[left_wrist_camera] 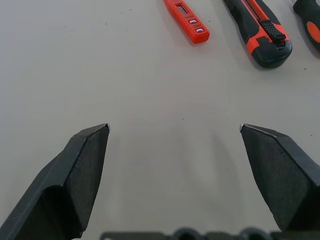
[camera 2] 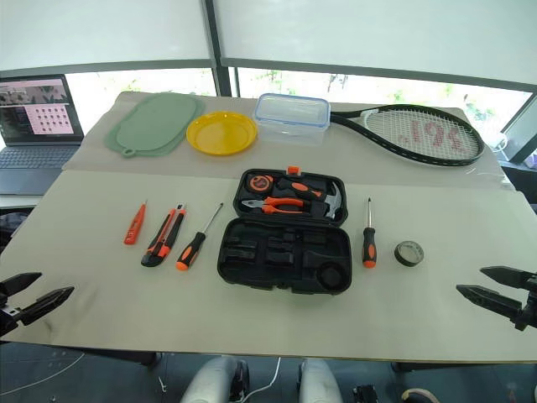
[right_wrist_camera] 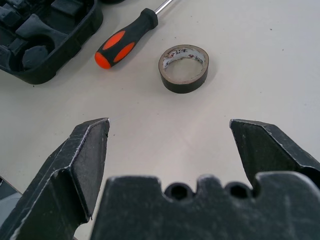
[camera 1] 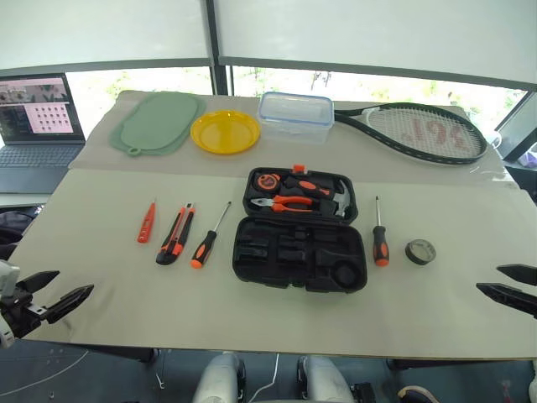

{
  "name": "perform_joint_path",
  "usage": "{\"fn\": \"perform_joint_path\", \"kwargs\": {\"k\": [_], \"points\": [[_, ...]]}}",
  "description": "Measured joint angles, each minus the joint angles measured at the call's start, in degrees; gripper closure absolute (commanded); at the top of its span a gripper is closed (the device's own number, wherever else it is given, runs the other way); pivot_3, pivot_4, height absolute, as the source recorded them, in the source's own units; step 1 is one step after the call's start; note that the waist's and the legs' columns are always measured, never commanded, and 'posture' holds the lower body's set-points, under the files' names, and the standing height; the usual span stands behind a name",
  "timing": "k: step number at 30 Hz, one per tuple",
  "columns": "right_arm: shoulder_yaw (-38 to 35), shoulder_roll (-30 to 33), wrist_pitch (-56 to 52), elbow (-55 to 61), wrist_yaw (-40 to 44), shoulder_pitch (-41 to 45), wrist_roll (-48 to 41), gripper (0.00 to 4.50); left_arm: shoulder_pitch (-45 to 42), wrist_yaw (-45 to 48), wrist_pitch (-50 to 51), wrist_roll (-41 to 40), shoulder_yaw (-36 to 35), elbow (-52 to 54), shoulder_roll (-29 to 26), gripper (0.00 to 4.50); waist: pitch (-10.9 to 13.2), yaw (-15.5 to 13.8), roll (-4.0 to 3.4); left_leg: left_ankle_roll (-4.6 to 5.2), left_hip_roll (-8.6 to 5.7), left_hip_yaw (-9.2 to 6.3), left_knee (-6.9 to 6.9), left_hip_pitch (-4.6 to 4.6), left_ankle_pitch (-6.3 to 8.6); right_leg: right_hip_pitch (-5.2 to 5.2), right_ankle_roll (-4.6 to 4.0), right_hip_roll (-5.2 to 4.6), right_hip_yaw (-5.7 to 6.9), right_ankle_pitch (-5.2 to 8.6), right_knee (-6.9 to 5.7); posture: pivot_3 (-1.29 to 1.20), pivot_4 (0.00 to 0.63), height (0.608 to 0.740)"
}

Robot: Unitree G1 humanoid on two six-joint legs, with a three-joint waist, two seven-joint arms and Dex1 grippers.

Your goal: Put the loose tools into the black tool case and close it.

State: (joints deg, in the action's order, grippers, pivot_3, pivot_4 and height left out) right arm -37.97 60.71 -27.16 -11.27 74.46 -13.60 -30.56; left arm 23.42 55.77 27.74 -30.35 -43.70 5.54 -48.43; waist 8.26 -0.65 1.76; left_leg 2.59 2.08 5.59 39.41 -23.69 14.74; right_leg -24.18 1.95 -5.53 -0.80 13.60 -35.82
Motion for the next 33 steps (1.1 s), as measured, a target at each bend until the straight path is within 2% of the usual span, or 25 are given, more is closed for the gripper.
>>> {"fn": "perform_joint_path", "kwargs": {"k": [8,15,18,20,24,25,30,33], "points": [[0.02,-1.05,2.1,1.12,-3.89,1.47,1.85,0.03,-2.06,-3.65,1.87,2.03,2.94,4.33,-0.02,0.0,0.0,-0.13,0.0,0.0,-0.02,0.01,0.0,0.0,0.0,0.02,0.01,-0.01,-0.01,-0.01,-0.01,0.0,0.15,0.738],[1.8,-1.36,-0.94,12.42,-6.69,5.43,-0.37,0.03,-17.41,-13.51,20.06,-1.68,13.41,18.03,-5.94,0.0,0.0,-0.05,-0.01,-0.03,-0.05,-0.06,0.0,0.0,-0.04,0.05,0.43,0.11,-0.01,-0.25,-0.14,0.0,0.15,0.738],[2.13,-1.53,-3.56,18.9,-7.91,6.47,-2.82,0.03,-28.26,-19.78,34.33,-5.65,18.21,20.54,-6.13,0.0,0.01,0.04,-0.01,-0.06,-0.07,-0.15,0.0,-0.02,-0.06,0.06,0.45,0.2,-0.01,-0.26,-0.22,0.0,0.15,0.738],[2.93,-1.67,-5.11,24.78,-8.97,7.47,-4.92,0.03,-35.9,-23.76,44.6,-8.6,21.03,22.48,-4.03,0.0,0.01,0.18,0.0,-0.08,-0.1,-0.18,0.0,0.01,-0.08,0.09,0.48,0.23,-0.03,-0.26,-0.25,0.0,0.15,0.738],[5.44,-2.42,-7.6,32.62,-11.43,10.09,-8.25,0.03,-43.72,-28.38,57.5,-10.6,26.18,24.14,0.78,0.0,0.04,0.31,0.06,-0.13,-0.17,-0.25,0.0,0.02,-0.11,0.12,0.53,0.27,-0.04,-0.24,-0.27,0.0,0.15,0.738],[8.47,-3.22,-8.64,35.76,-12.83,12.79,-10.15,0.03,-46.92,-30.66,62.44,-10.74,29.7,24.16,4.3,0.0,0.08,0.27,0.13,-0.16,-0.23,-0.28,0.01,0.03,-0.13,0.14,0.53,0.28,-0.04,-0.25,-0.27,0.0,0.15,0.738],[13.24,-4.05,-9.39,39.23,-15.12,17.65,-12.22,0.03,-50.73,-35.39,64.54,-7.94,36.99,23.16,7.42,0.0,0.18,0.05,0.3,-0.19,-0.26,-0.34,0.01,-0.02,-0.15,0.1,0.51,0.27,-0.03,-0.24,-0.26,0.0,0.15,0.738],[14.98,-4.06,-9.38,40.46,-15.49,18.26,-12.33,0.03,-50.88,-36.1,63.23,-6.31,40.84,21.89,7.43,0.0,0.18,-0.05,0.31,-0.19,-0.26,-0.35,0.01,-0.04,-0.15,0.11,0.51,0.26,-0.03,-0.24,-0.24,0.0,0.15,0.738]]}}
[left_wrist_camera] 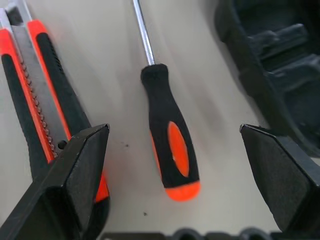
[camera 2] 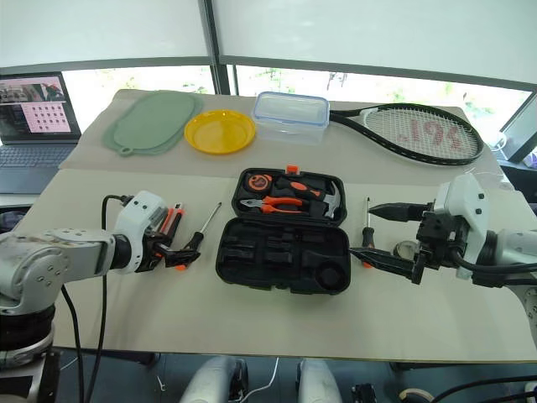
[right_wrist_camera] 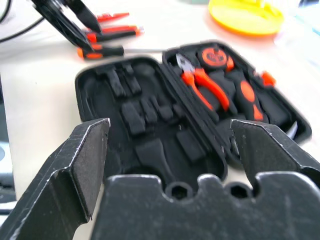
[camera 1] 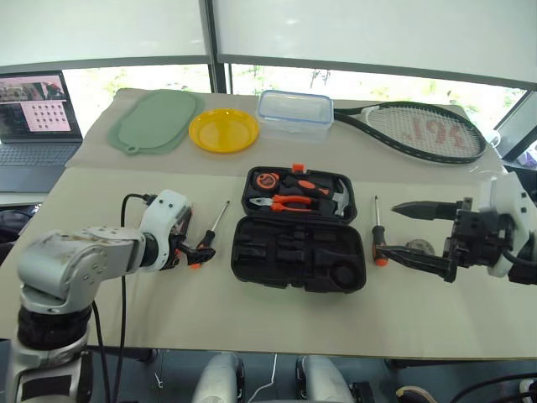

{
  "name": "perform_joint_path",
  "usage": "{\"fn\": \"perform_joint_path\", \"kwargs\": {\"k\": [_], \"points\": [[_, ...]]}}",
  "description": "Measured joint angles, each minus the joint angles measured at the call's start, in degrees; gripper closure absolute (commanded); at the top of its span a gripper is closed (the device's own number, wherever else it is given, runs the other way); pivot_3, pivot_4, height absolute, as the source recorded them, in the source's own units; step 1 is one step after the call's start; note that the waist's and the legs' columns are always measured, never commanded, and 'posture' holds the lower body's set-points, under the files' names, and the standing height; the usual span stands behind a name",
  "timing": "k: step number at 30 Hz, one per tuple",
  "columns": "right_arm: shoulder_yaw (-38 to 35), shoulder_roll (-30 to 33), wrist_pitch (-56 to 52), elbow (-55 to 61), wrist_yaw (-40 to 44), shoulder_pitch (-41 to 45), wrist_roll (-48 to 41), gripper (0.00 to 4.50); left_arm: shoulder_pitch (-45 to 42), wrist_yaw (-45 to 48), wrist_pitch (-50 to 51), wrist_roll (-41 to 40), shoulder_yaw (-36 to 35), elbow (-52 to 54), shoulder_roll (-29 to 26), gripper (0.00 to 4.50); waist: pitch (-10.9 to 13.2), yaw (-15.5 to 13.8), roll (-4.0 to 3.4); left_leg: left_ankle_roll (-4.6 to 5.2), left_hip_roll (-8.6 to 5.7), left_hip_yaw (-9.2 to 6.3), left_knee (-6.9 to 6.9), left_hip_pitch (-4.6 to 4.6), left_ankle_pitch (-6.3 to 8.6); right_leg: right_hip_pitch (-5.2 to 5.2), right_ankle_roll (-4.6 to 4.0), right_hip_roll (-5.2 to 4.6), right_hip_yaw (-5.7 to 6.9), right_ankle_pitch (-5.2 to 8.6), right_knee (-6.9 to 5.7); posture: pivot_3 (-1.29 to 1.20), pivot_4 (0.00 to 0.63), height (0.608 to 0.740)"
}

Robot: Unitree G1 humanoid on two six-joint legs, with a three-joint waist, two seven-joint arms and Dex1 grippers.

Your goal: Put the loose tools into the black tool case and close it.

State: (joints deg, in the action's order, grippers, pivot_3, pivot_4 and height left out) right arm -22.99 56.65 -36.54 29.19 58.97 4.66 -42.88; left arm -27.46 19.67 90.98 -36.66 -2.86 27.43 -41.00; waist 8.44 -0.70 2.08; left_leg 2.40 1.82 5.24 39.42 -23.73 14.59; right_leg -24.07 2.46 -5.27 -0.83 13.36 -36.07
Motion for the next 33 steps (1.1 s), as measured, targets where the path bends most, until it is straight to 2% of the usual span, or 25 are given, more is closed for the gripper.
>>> {"fn": "perform_joint_path", "kwargs": {"k": [2,3,4,7,13,18,21,25,26,33], "points": [[0.21,0.0,0.0,0.73,-0.3,0.53,-0.13,0.03,0.66,0.05,-1.58,0.99,2.05,-1.91,-0.16,0.0,0.0,0.01,0.0,0.0,0.0,0.01,0.0,0.0,0.0,-0.02,0.0,-0.01,0.0,0.0,-0.01,0.0,0.15,0.738],[0.09,0.01,-0.01,1.0,-0.51,1.08,-0.36,0.0,0.82,0.23,-2.44,1.48,2.67,-2.77,-0.02,0.55,0.01,0.01,0.02,0.0,0.02,0.0,0.0,0.0,0.0,-0.01,-0.01,0.0,0.0,0.0,-0.01,0.0,0.15,0.738],[0.04,0.01,-0.01,1.32,-0.53,1.22,-0.72,0.0,0.81,0.38,-2.81,1.7,2.66,-3.18,0.21,0.69,0.01,0.0,0.03,0.0,0.02,-0.01,0.0,0.02,0.0,0.01,-0.01,0.0,0.01,0.0,-0.01,0.0,0.15,0.738],[0.05,0.02,-0.01,3.07,-0.37,1.25,-1.42,0.0,0.84,0.72,-4.6,2.58,2.45,-4.54,1.84,1.77,0.01,-0.23,0.02,0.01,0.01,-0.02,0.01,0.01,-0.01,0.03,-0.01,-0.04,0.03,0.0,-0.01,0.0,0.15,0.738],[2.45,-0.06,-0.03,5.31,-1.47,3.95,-3.2,0.0,1.18,0.97,-6.34,3.52,2.05,-5.67,4.51,3.63,0.01,-0.32,0.02,0.01,0.01,-0.05,0.04,0.01,0.0,0.04,0.0,-0.06,0.04,0.0,-0.02,0.0,0.15,0.738],[4.02,-0.2,-0.03,5.5,-2.12,4.77,-3.69,0.0,0.02,-0.38,-6.0,4.34,-0.53,-7.59,8.21,3.64,0.03,-0.5,0.06,0.04,0.04,-0.08,0.25,-0.09,0.01,0.03,0.01,-0.04,0.1,-0.01,-0.06,0.0,0.15,0.738],[4.18,-0.76,-0.04,5.13,-2.2,4.93,-4.31,0.0,-3.97,-1.55,-8.92,6.64,-0.71,-10.34,8.17,3.64,0.07,-0.49,0.12,0.04,0.02,-0.12,0.28,-0.11,0.01,0.04,0.0,-0.01,0.12,-0.02,-0.06,0.0,0.15,0.738],[4.59,-1.7,-0.04,3.98,-2.52,4.68,-4.37,0.0,-10.61,1.99,-26.15,13.6,3.58,-14.64,3.87,3.64,0.07,-0.45,0.13,0.05,-0.05,-0.08,0.26,-0.13,0.02,0.03,0.0,-0.02,0.11,-0.02,-0.02,0.0,0.15,0.738],[4.63,-1.95,-0.04,3.81,-2.7,4.45,-4.36,0.0,-12.03,5.42,-32.49,15.41,5.82,-15.23,2.63,3.64,0.07,-0.51,0.12,0.07,-0.04,-0.06,0.25,-0.13,0.03,0.03,0.0,-0.04,0.1,-0.02,0.0,0.0,0.15,0.738],[6.14,-2.01,-0.03,2.32,-2.96,3.15,-2.54,0.0,-15.53,29.28,-60.56,23.66,22.61,-22.61,-0.06,3.64,0.07,-0.51,0.12,0.11,-0.04,0.07,0.28,-0.15,0.06,-0.01,0.01,0.01,0.09,-0.03,0.02,0.0,0.15,0.738]]}}
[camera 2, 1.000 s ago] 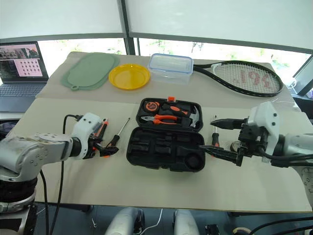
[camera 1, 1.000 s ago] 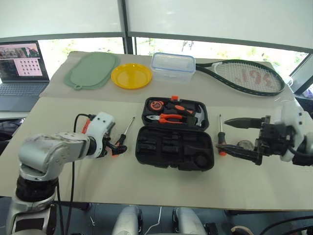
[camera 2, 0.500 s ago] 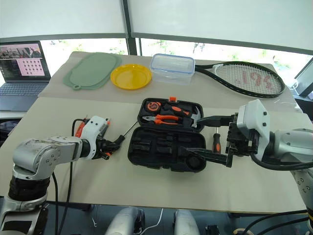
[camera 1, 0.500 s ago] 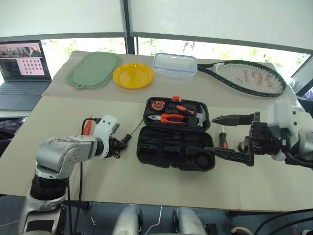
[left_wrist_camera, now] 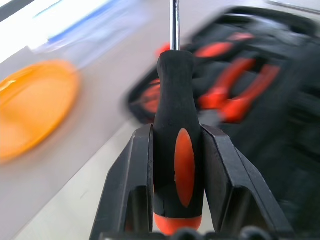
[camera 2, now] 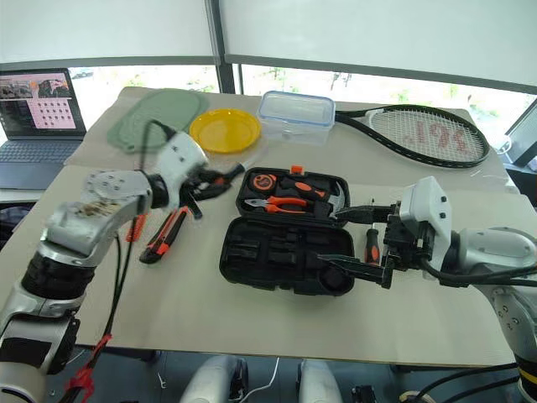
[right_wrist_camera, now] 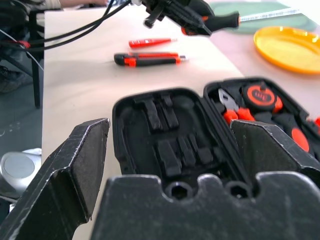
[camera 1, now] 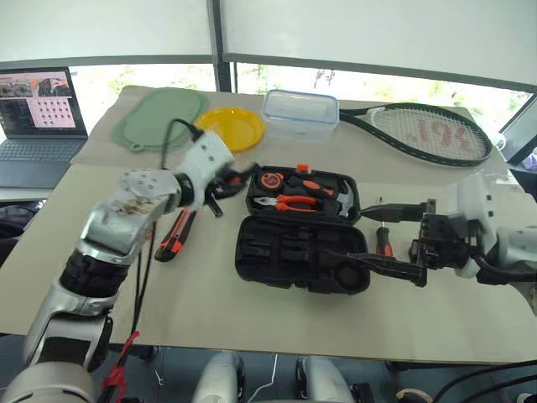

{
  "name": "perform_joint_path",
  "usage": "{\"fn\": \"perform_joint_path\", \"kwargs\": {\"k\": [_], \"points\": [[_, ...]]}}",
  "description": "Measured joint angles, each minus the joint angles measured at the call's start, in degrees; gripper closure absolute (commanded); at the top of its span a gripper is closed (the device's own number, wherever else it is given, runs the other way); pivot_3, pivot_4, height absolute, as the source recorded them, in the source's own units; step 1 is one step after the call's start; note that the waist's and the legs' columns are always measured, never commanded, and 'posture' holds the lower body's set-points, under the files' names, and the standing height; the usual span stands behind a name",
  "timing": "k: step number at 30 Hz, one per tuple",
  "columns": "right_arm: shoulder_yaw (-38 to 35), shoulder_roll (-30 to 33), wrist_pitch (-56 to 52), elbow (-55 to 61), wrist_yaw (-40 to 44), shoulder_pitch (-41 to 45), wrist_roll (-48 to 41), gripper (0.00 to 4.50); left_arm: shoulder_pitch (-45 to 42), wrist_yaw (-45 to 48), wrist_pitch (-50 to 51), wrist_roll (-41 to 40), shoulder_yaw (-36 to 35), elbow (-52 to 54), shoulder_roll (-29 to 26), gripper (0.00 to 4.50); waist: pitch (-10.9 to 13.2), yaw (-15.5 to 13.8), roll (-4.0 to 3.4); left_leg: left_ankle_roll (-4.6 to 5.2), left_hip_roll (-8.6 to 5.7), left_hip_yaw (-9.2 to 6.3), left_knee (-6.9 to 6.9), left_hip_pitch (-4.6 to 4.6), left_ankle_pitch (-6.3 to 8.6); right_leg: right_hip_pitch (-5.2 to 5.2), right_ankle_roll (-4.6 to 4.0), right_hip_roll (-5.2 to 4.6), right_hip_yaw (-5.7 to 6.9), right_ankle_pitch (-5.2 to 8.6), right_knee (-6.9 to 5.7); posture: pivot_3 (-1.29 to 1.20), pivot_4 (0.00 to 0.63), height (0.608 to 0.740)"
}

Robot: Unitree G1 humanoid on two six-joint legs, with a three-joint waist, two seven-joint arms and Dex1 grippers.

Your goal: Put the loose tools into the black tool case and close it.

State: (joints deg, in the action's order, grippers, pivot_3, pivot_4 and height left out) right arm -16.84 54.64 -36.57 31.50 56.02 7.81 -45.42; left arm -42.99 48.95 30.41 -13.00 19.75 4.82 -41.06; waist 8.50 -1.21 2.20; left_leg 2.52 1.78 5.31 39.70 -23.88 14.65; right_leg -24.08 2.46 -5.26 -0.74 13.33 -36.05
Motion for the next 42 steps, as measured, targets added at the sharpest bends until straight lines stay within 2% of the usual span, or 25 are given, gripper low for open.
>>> {"fn": "perform_joint_path", "kwargs": {"k": [4,8,15,21,23,24,28,32,35,42], "points": [[-0.43,-0.68,-0.02,0.12,-1.53,-1.65,0.14,0.0,-4.58,9.97,-13.55,6.76,7.05,-9.49,2.31,3.64,0.0,-0.01,0.0,0.02,-0.01,-0.01,0.08,-0.12,0.01,-0.04,0.01,0.02,0.02,0.0,0.0,0.0,0.15,0.738],[-0.6,-1.21,-0.35,1.85,-3.36,-2.32,-0.5,0.0,-9.14,14.55,-20.62,12.84,11.51,-17.39,6.88,3.64,0.0,-0.16,0.0,0.12,-0.04,-0.07,0.29,-0.34,0.05,-0.11,0.16,0.01,0.04,-0.08,0.04,0.0,0.15,0.738],[-2.7,-1.27,-1.02,4.04,-5.29,-4.9,-1.56,0.0,-12.09,17.73,-23.85,20.18,14.56,-25.92,10.34,3.64,0.0,0.06,0.0,0.14,-0.03,-0.12,0.33,-0.38,0.07,-0.13,0.2,0.02,0.04,-0.1,0.04,0.0,0.15,0.738],[-4.11,-1.57,-1.19,4.24,-6.59,-4.77,-2.75,0.0,-13.31,18.85,-21.71,22.55,14.24,-27.08,12.75,3.64,0.0,0.09,0.0,0.16,-0.03,-0.16,0.39,-0.38,0.07,-0.1,0.24,0.0,0.05,-0.11,0.03,0.0,0.15,0.738],[-4.12,-1.57,-1.31,4.23,-6.96,-4.34,-3.13,0.0,-13.65,19.45,-21.11,22.66,13.91,-27.71,13.4,2.63,0.0,0.06,0.0,0.17,-0.03,-0.17,0.4,-0.38,0.07,-0.09,0.24,0.0,0.05,-0.11,0.02,0.0,0.15,0.738],[-4.12,-1.57,-1.33,4.23,-7.4,-4.22,-3.14,0.0,-13.65,19.99,-20.61,22.62,13.77,-27.72,13.55,2.46,0.0,0.07,0.0,0.17,-0.02,-0.17,0.4,-0.38,0.07,-0.09,0.24,0.0,0.05,-0.11,0.01,0.0,0.15,0.738],[-3.97,-1.98,-1.48,4.3,-8.68,-3.94,-3.24,0.0,-13.65,21.81,-18.17,22.51,12.92,-26.61,13.72,1.02,0.0,0.06,0.0,0.17,-0.01,-0.18,0.44,-0.41,0.07,-0.11,0.24,0.0,0.05,-0.12,-0.02,0.0,0.15,0.738],[-3.89,-2.04,-1.59,5.08,-8.59,-4.39,-3.28,0.0,-13.73,22.85,-14.63,21.66,10.69,-23.19,13.63,1.02,0.0,0.11,0.0,0.18,0.02,-0.19,0.44,-0.42,0.07,-0.12,0.25,0.01,0.04,-0.12,-0.02,0.0,0.15,0.738],[-3.9,-2.01,-1.59,5.09,-8.2,-4.59,-3.27,0.0,-14.87,23.13,-13.81,20.73,9.2,-22.24,14.23,1.74,0.0,0.08,0.0,0.18,0.01,-0.19,0.46,-0.42,0.07,-0.11,0.25,0.01,0.05,-0.12,-0.02,0.0,0.15,0.738],[-3.86,-1.9,-1.58,4.9,-7.9,-4.47,-3.04,0.0,-15.69,22.06,-16.98,21.03,8.36,-26.06,16.93,4.3,0.0,0.32,0.0,0.19,-0.02,-0.19,0.45,-0.41,0.08,-0.11,0.25,0.03,0.04,-0.12,-0.02,0.0,0.15,0.738]]}}
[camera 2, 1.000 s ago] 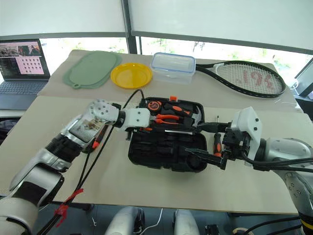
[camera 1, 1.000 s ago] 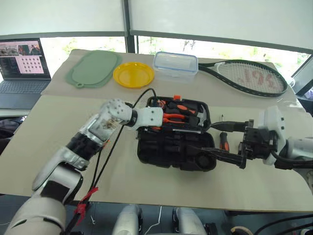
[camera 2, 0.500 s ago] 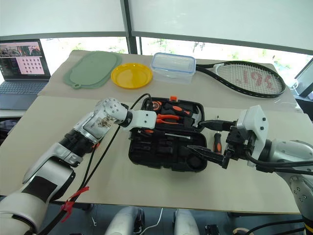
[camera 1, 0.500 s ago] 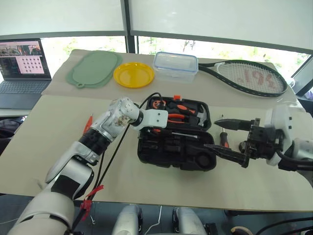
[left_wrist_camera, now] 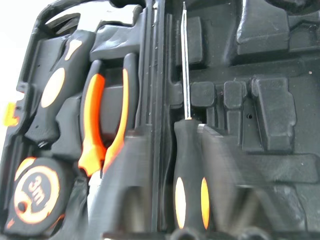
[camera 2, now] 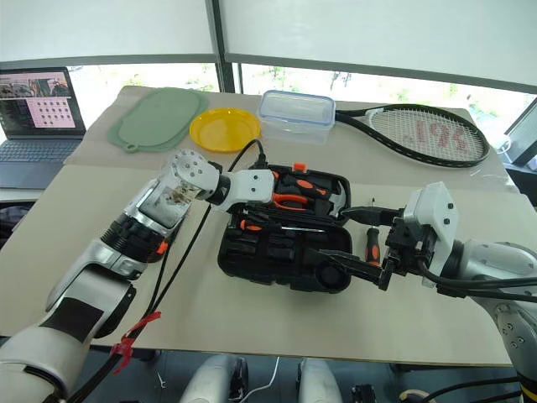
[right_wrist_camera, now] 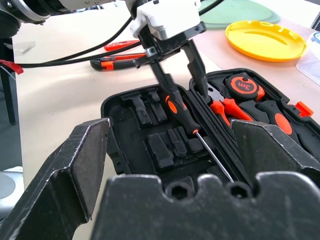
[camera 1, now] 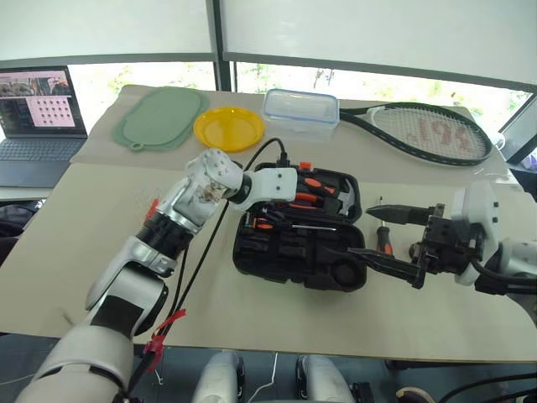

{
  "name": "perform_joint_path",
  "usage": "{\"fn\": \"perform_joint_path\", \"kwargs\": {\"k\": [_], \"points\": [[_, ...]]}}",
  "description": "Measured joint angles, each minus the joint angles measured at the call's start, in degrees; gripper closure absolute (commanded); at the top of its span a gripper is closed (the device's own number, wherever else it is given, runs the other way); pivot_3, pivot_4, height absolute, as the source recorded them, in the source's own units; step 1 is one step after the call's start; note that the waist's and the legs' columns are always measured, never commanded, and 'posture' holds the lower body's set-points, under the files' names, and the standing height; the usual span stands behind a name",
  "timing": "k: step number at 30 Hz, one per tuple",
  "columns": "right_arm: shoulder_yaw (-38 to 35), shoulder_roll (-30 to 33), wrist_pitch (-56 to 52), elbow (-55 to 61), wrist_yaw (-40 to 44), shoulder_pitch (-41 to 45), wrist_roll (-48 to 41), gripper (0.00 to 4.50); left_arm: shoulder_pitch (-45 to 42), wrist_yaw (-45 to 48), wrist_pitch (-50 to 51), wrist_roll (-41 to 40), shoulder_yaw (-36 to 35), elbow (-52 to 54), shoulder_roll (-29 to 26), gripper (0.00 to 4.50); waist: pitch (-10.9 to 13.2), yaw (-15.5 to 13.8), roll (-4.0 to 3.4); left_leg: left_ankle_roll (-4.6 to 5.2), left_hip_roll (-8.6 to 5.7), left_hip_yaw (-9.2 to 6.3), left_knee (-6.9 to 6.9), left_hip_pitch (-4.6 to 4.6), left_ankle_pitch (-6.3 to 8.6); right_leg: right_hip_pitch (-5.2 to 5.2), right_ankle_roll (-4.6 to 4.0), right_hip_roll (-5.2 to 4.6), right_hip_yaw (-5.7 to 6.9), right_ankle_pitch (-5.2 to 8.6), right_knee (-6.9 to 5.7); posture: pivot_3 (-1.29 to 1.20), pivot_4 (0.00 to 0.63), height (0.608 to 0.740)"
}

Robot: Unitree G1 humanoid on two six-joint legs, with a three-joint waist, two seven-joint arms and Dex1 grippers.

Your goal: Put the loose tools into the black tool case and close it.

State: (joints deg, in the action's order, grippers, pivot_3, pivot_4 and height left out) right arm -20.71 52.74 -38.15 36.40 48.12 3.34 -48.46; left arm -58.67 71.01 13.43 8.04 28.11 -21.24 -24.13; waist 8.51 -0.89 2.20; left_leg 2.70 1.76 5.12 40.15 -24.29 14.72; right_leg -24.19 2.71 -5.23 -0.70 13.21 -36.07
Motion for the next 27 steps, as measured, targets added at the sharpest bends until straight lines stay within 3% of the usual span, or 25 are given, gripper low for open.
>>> {"fn": "perform_joint_path", "kwargs": {"k": [8,20,27], "points": [[0.1,0.0,0.01,-1.05,-0.56,0.14,1.65,0.0,0.38,-0.83,-3.88,1.94,0.45,-5.81,1.4,4.41,0.0,0.03,0.0,0.0,0.0,0.0,0.0,-0.01,0.0,-0.01,0.0,-0.01,0.0,0.0,0.0,0.0,0.15,0.738],[0.09,-1.22,0.44,-2.25,-2.48,-0.13,5.25,0.0,0.43,-5.34,-17.56,8.16,3.18,-10.37,2.21,4.41,-0.03,-0.55,-0.02,0.01,-0.01,-0.02,0.09,0.08,0.01,0.15,0.03,-0.03,0.0,-0.02,-0.01,0.0,0.15,0.738],[-0.66,-1.92,0.53,-3.04,-3.6,-2.3,7.27,0.0,1.25,-4.4,-14.39,5.18,-0.22,-11.05,3.19,4.41,-0.03,-0.39,-0.02,0.03,0.05,-0.01,0.14,-0.01,0.02,0.03,0.06,-0.01,-0.01,-0.05,-0.04,0.0,0.15,0.738]]}}
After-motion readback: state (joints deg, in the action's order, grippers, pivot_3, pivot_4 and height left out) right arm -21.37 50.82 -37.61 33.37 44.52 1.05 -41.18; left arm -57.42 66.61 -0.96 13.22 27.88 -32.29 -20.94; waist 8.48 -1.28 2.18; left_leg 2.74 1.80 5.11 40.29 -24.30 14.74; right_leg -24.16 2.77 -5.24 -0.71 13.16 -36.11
